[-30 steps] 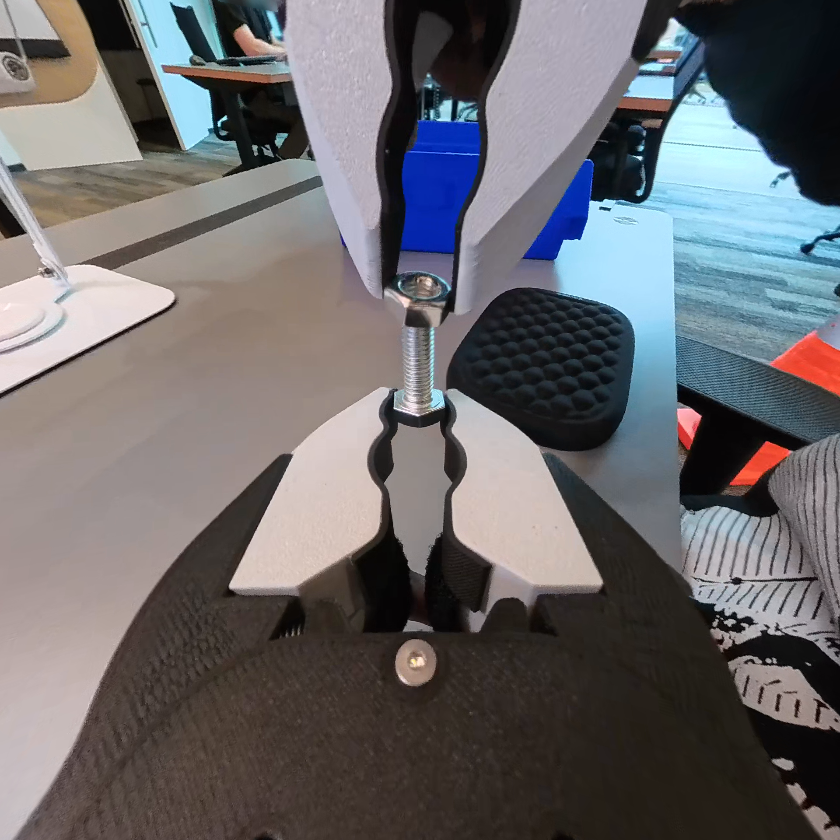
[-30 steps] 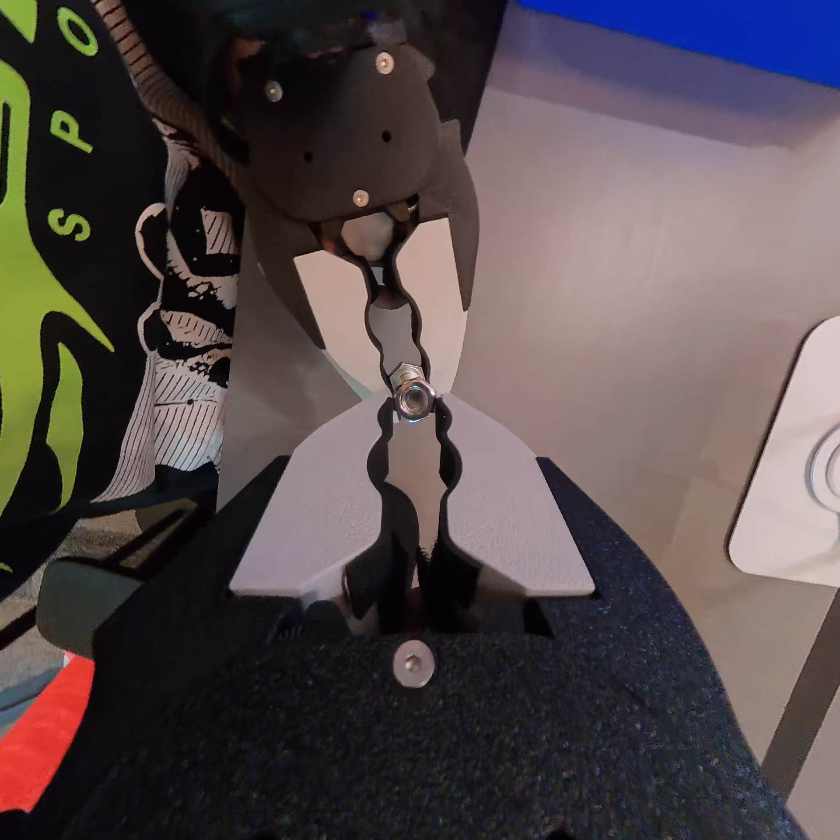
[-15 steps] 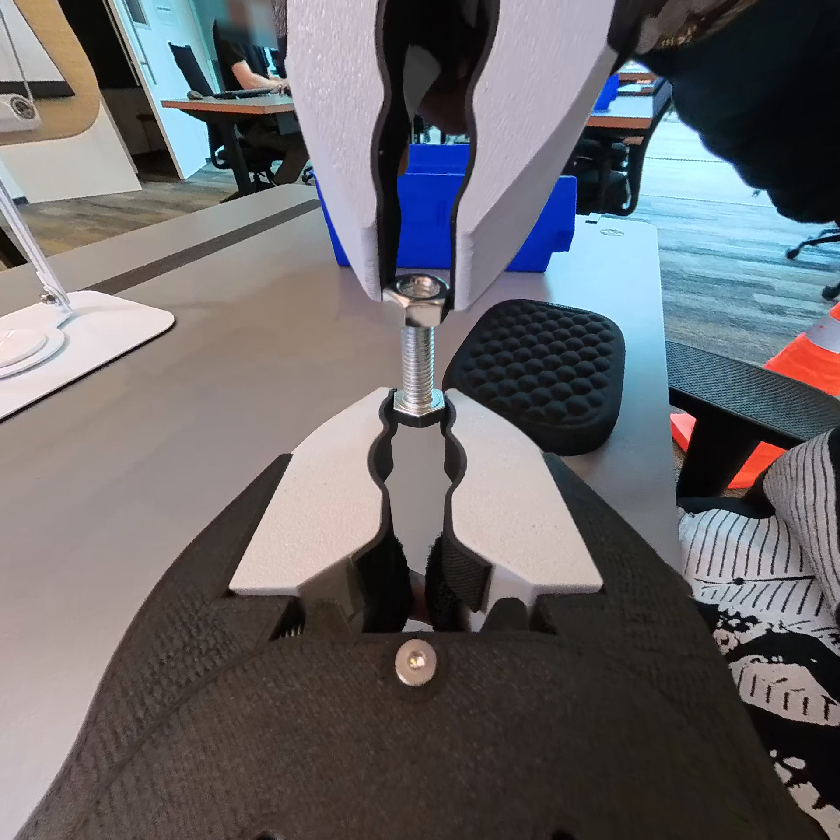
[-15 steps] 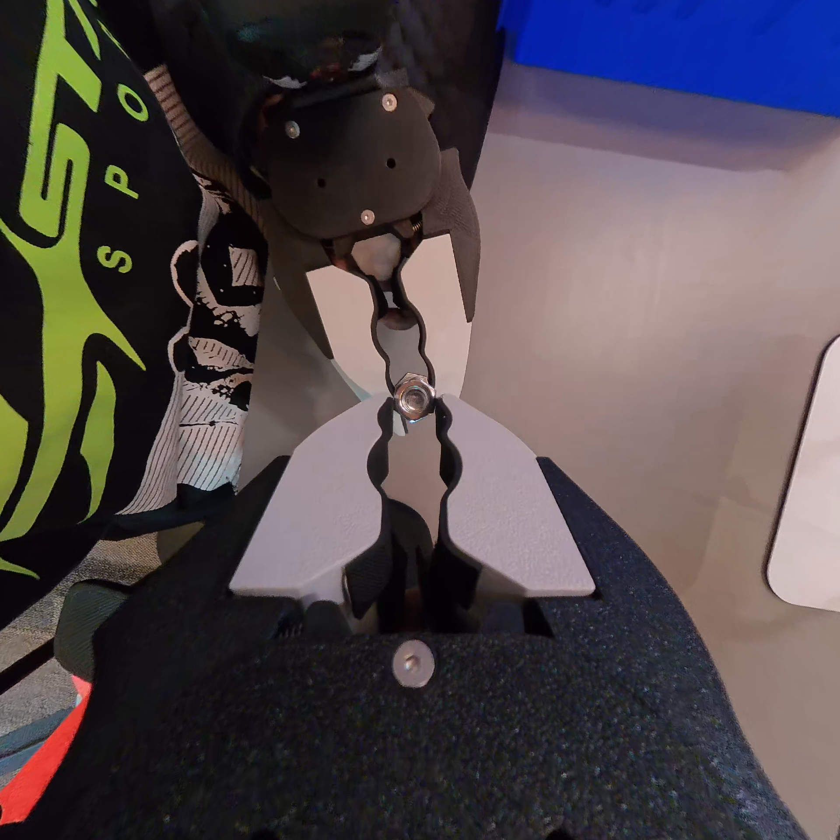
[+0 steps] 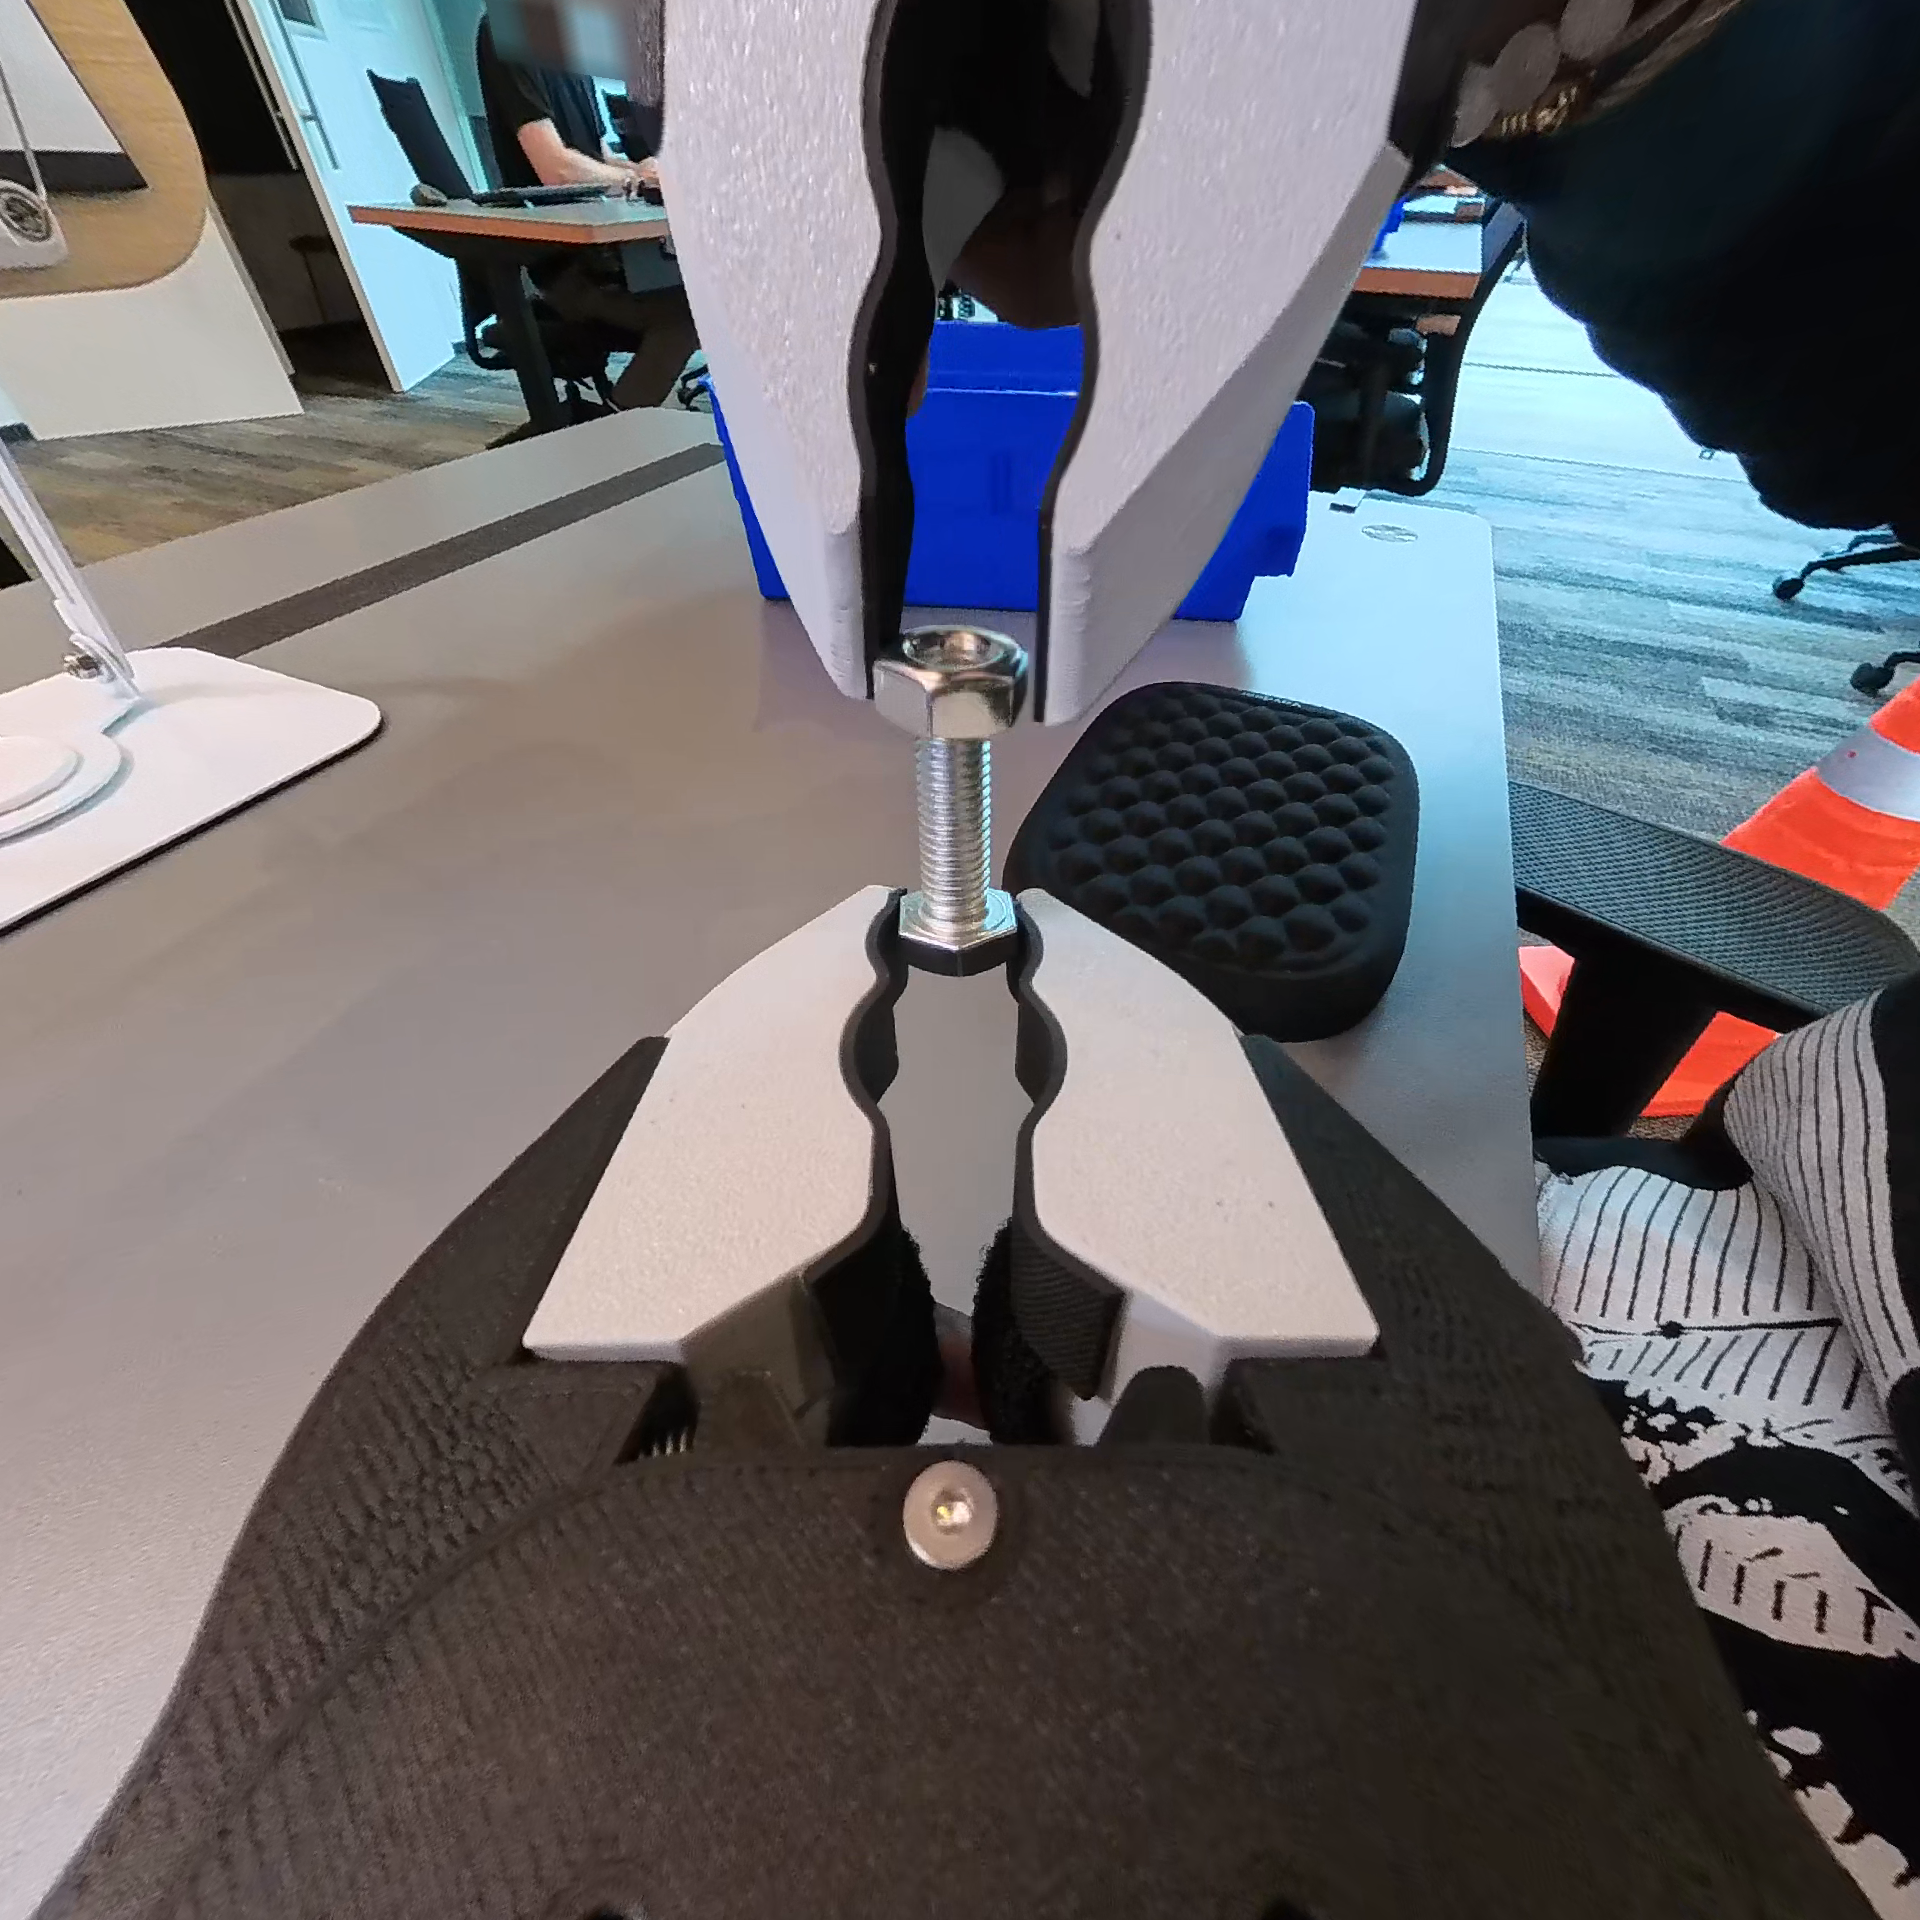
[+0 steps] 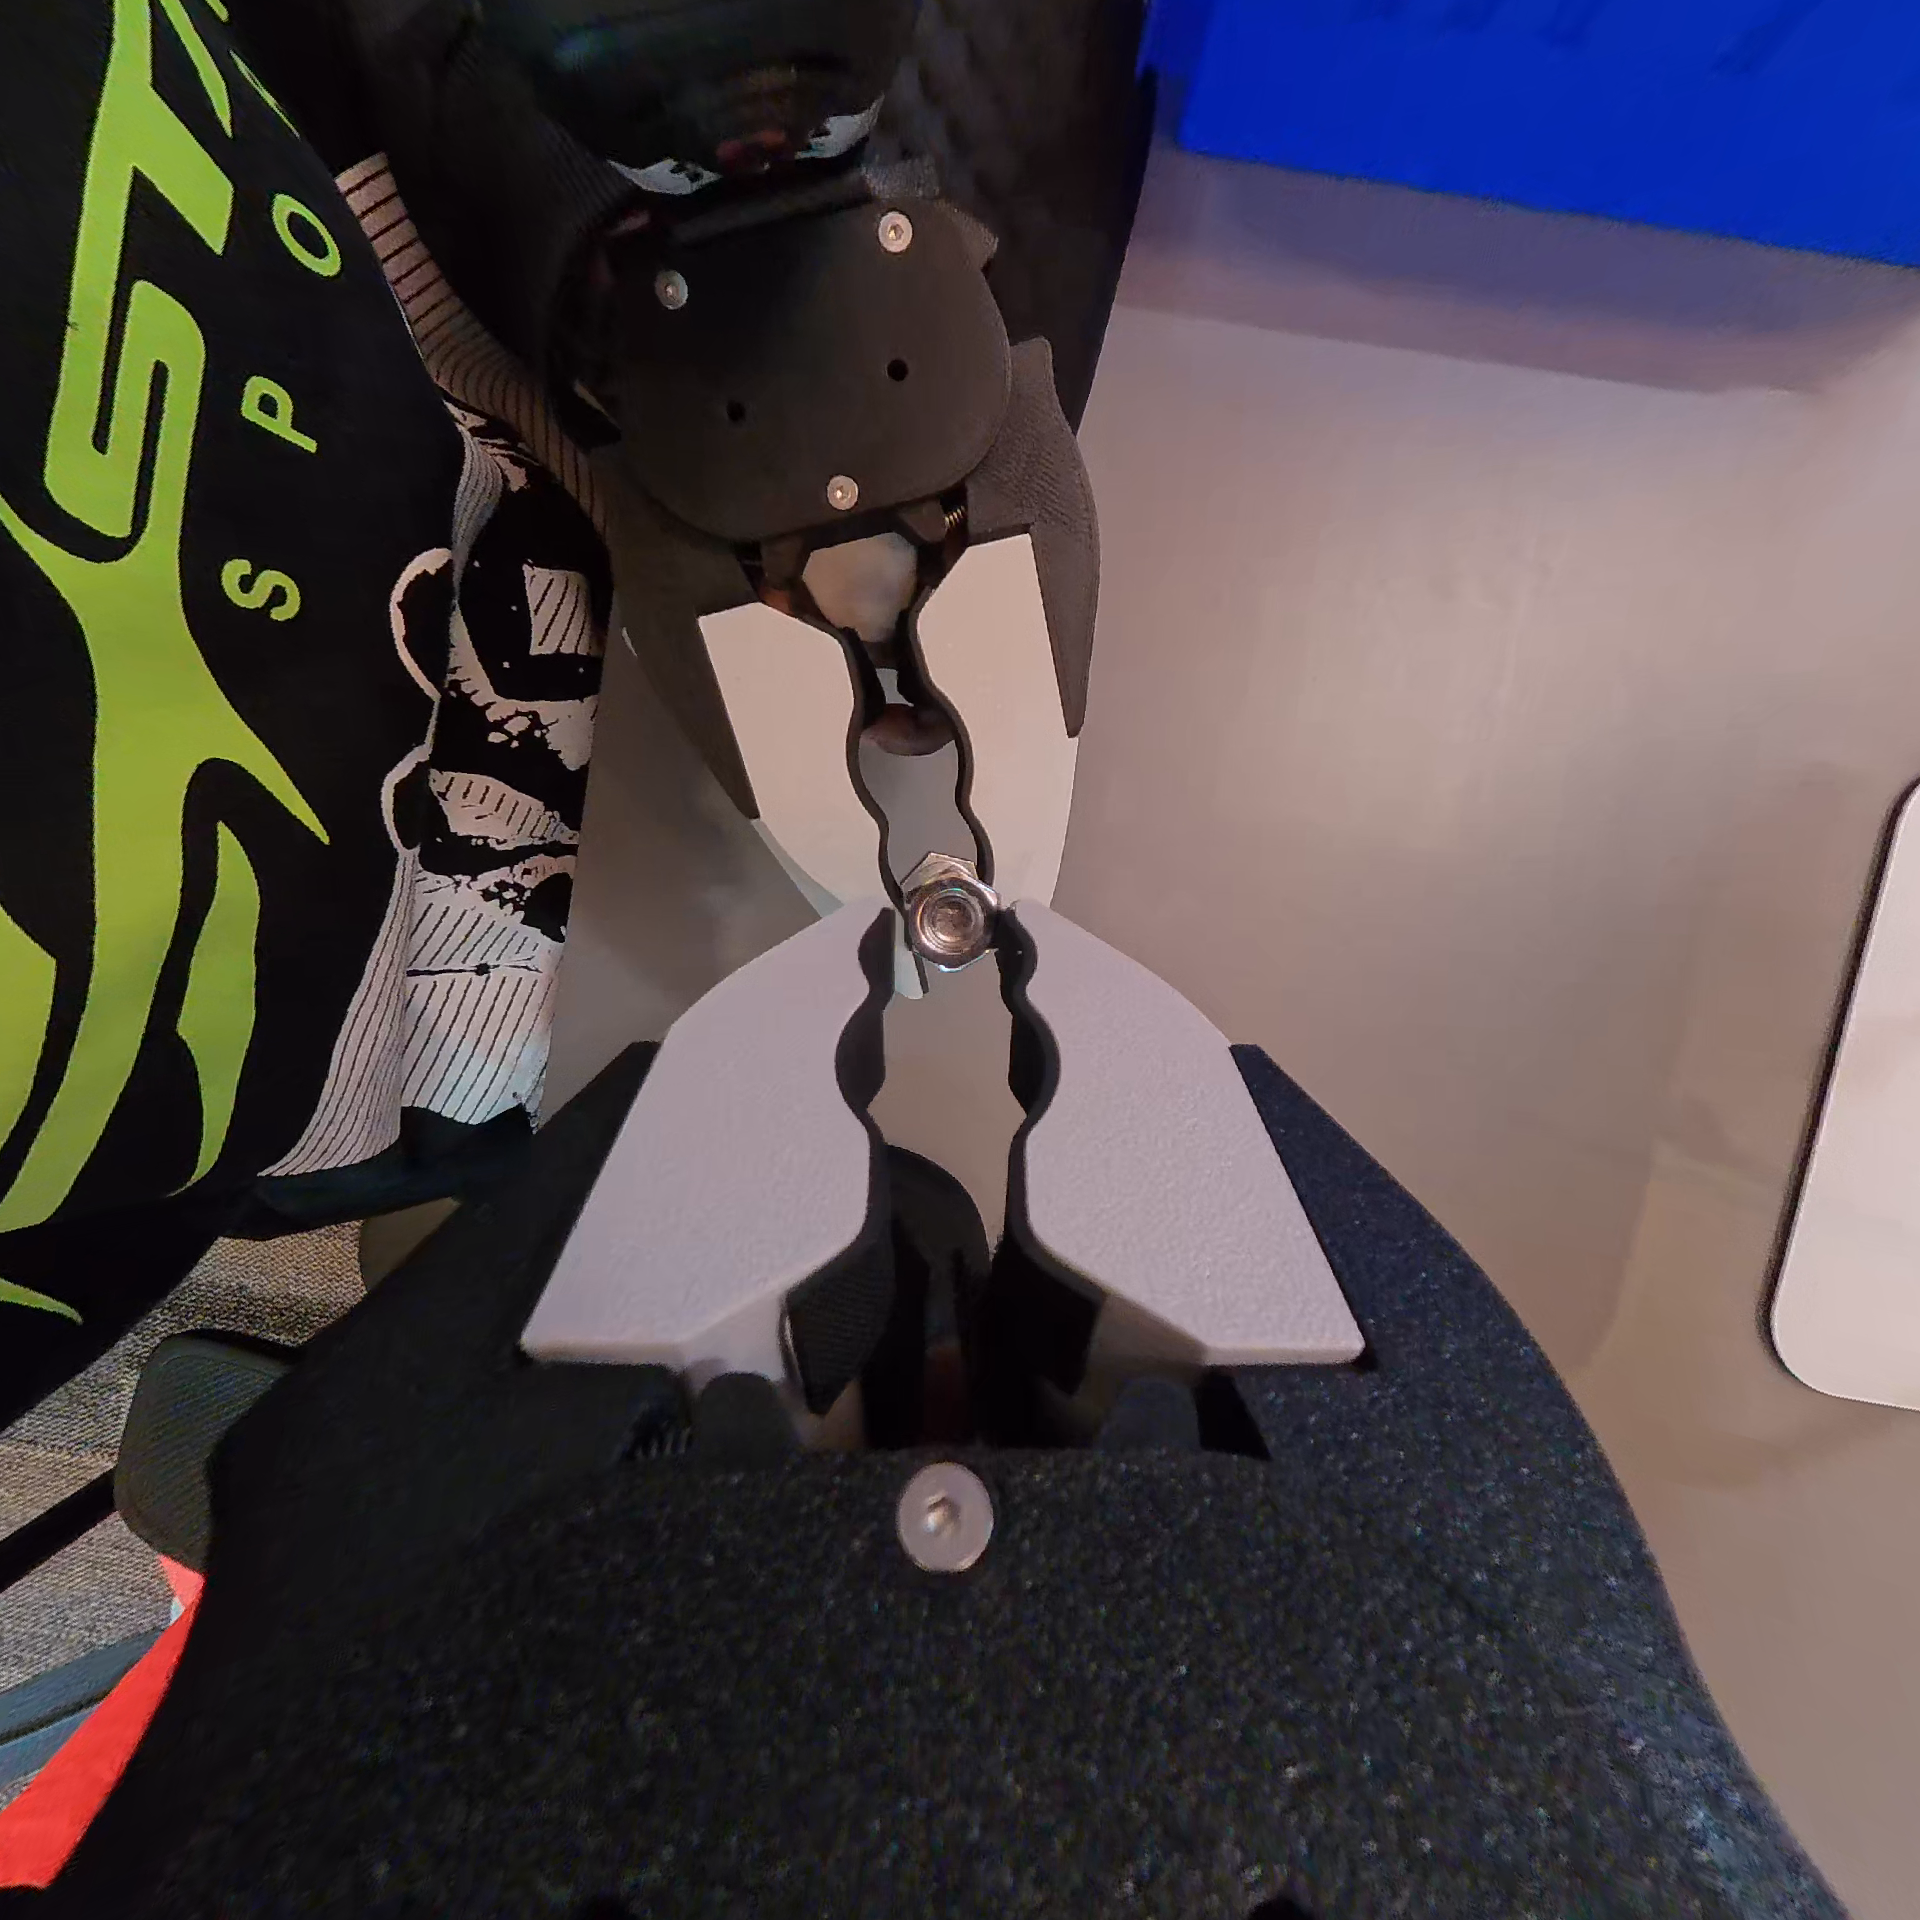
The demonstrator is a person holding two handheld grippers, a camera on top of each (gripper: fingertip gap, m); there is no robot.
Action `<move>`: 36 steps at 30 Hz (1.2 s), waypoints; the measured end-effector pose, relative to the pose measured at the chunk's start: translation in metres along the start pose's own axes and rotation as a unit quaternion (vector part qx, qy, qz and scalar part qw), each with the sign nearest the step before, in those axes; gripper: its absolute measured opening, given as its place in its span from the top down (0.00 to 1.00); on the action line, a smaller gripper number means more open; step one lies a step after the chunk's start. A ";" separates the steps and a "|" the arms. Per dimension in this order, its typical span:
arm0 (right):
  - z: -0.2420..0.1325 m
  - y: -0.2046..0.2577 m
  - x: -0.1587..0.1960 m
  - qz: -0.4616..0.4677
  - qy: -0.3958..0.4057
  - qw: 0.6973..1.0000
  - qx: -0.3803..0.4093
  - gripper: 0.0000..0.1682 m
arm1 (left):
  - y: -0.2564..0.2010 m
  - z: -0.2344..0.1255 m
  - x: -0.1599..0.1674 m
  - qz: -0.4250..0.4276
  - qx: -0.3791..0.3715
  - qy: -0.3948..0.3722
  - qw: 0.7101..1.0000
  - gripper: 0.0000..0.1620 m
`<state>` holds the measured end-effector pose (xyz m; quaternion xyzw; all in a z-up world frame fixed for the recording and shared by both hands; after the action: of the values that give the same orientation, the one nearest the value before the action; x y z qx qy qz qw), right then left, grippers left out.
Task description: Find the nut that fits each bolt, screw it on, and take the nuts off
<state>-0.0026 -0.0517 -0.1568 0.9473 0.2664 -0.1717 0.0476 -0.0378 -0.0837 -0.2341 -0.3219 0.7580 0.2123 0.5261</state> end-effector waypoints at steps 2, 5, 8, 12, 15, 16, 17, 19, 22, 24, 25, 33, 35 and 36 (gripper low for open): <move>0.001 0.001 0.000 0.001 -0.003 1.000 -0.006 0.86 | 0.000 0.000 0.000 -0.002 0.002 -0.002 1.000 0.89; 0.001 0.000 0.000 0.000 -0.007 1.000 -0.005 0.87 | 0.000 0.000 0.000 -0.002 0.001 -0.002 1.000 0.89; -0.001 -0.002 -0.001 0.007 -0.017 1.000 -0.001 0.82 | 0.000 -0.001 -0.001 -0.001 0.001 -0.003 1.000 0.89; 0.001 -0.001 0.003 0.024 -0.026 0.999 0.001 0.65 | 0.001 -0.001 -0.001 -0.001 -0.002 -0.007 1.000 0.89; 0.000 0.000 0.004 0.048 -0.135 0.990 0.001 0.53 | 0.003 -0.003 -0.002 -0.005 -0.005 -0.013 1.000 0.89; 0.000 0.001 0.004 0.060 -0.199 0.978 0.002 0.50 | 0.003 -0.003 -0.003 -0.005 -0.005 -0.015 1.000 0.89; 0.000 0.001 0.006 0.076 -0.264 0.962 0.005 0.50 | 0.004 -0.004 -0.003 -0.005 -0.005 -0.016 1.000 0.89; 0.003 0.001 0.012 0.109 -0.366 0.924 0.013 0.51 | 0.003 -0.005 -0.003 -0.003 -0.002 -0.018 1.000 0.89; 0.009 0.005 0.018 0.127 -0.469 0.873 0.047 0.52 | 0.002 -0.006 -0.003 0.006 -0.002 -0.020 1.000 0.89; 0.015 0.010 0.019 0.131 -0.493 0.859 0.058 0.55 | 0.002 -0.006 -0.003 0.004 -0.001 -0.018 1.000 0.89; 0.019 0.012 0.019 0.131 -0.492 0.858 0.059 0.55 | 0.003 -0.005 -0.003 0.003 0.000 -0.018 1.000 0.89; 0.024 0.021 0.014 0.117 -0.495 0.860 0.054 0.62 | 0.004 -0.004 -0.002 0.000 -0.002 -0.013 1.000 0.89; 0.023 0.022 0.016 0.117 -0.497 0.858 0.055 0.63 | 0.004 -0.004 -0.001 -0.003 -0.002 -0.012 1.000 0.89; 0.022 0.022 0.017 0.118 -0.498 0.857 0.056 0.64 | 0.004 -0.004 -0.001 -0.003 -0.001 -0.011 1.000 0.89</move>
<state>0.0156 -0.0667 -0.1835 0.7604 0.0832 -0.6286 0.1406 -0.0430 -0.0829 -0.2316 -0.3228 0.7506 0.2151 0.5349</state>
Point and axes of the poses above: each gripper's, where its closed fingertips meet, z out along the fingers, x out of its underside, y = z × x across the jaws, the point moved 5 cm from there along -z, back along the fingers, and after that the axes turned 9 degrees about y, right-handed, at the moved point
